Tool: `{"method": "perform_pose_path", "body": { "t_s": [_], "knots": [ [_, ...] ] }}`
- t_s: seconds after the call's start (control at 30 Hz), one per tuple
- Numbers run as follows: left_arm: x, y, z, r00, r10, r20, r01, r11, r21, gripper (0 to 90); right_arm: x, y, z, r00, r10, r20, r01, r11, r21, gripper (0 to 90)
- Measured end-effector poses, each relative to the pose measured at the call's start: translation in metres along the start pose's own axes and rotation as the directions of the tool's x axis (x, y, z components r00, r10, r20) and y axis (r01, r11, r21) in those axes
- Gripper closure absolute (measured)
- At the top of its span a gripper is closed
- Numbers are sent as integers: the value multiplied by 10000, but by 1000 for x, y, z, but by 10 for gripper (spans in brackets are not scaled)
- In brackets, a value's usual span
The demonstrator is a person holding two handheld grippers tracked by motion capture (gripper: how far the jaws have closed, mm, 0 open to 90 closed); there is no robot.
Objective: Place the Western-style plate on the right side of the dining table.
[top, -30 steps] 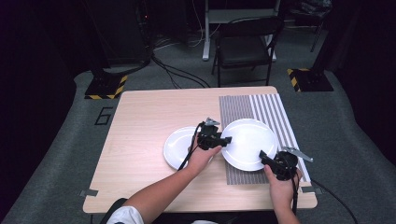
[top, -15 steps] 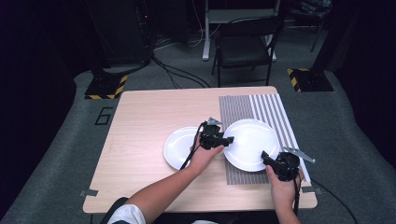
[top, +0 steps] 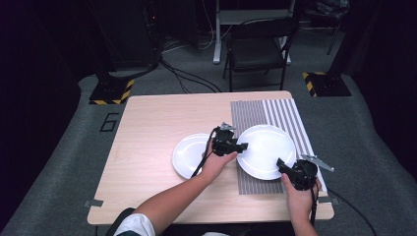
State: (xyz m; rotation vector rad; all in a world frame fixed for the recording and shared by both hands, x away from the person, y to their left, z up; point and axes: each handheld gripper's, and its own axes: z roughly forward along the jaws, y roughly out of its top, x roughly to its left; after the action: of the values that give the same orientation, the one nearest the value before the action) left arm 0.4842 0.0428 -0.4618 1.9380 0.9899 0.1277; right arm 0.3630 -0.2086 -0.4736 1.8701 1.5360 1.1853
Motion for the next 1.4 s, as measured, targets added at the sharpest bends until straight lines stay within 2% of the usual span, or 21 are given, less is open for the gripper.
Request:
{"method": "perform_pose_path", "body": {
  "t_s": [0.47, 0.73, 0.87, 1.17, 1.4],
  "knots": [
    [-1, 9, 5, 9999, 43, 100, -43, 10000, 7, 536, -7, 7, 2, 9998, 222, 18, -222, 9998, -19, 468],
    [-1, 11, 13, 9998, 8, 185, -9, 10000, 65, 537, -11, 8, 6, 9996, 226, 179, -226, 9997, 5, 468],
    [0, 13, 16, 9997, 17, 239, -19, 10000, 66, 538, -14, 8, 9, 9990, 421, 169, -422, 9991, 46, 468],
    [0, 13, 26, 9992, 48, 386, -52, 10000, 83, 539, -22, 5, 14, 9984, 487, 282, -488, 9988, 38, 468],
    [3, 11, 34, 9984, -133, 544, 124, 9998, 169, 541, -27, 2, 20, 9980, 495, 400, -499, 9987, 93, 468]
  ]
}}
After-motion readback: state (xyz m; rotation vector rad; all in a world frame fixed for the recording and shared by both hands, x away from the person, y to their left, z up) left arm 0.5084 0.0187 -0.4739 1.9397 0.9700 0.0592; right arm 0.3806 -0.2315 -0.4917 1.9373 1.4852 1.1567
